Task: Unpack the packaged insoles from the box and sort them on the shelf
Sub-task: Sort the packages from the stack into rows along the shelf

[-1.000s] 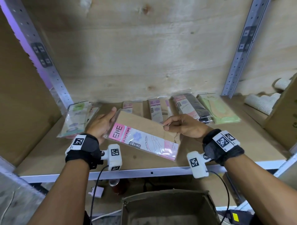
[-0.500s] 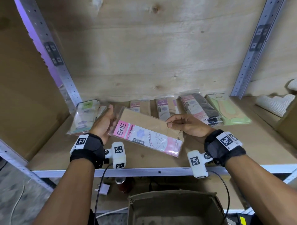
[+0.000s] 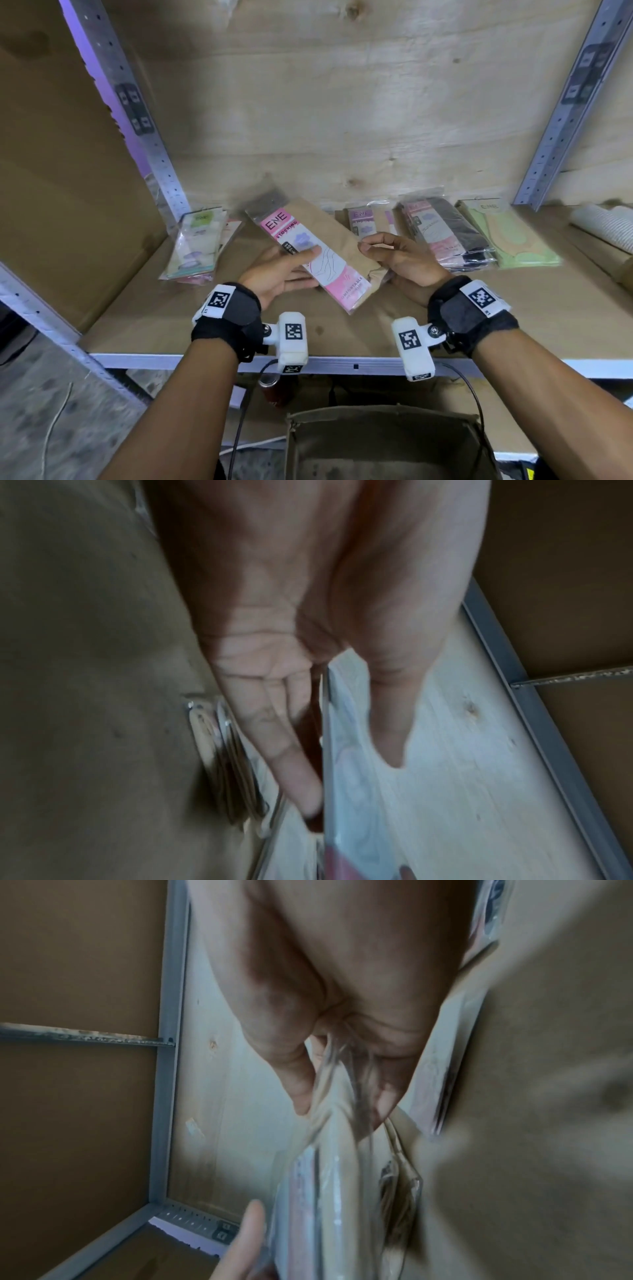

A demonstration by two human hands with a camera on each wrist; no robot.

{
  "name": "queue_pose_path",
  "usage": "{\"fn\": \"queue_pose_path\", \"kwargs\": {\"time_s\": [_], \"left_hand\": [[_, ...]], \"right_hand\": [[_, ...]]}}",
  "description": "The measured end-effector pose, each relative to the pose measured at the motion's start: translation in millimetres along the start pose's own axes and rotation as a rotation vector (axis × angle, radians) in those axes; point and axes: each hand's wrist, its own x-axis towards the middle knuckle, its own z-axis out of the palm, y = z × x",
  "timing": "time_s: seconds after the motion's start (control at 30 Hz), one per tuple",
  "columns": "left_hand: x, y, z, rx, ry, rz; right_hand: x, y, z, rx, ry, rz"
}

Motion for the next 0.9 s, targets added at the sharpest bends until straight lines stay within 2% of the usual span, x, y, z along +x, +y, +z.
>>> {"fn": "queue_pose_path", "kwargs": {"time_s": [0.23,0.4,0.57,0.7,0.9], "left_hand": [[10,0,-6,-0.072,0.191,0.084],[12,1,-13,-0.083,0.261,0.110],[13,0,-13,-0.104,0.258,0.095],[13,-1,-14,-0.113,0.243,0.079],[11,-2,-14,-0.056,0.163,0.023]], "right_hand": [[1,2,-2,0.090,-0.030,0.083],[-3,-4,-10,0.089,-0.106,0.138],[-5,0,-11,0.000,-0.157,0.121],[-4,2,-10,-0.034,-0.119,0.112],[-6,0,-8,-0.098,-0.169,0.059]]}}
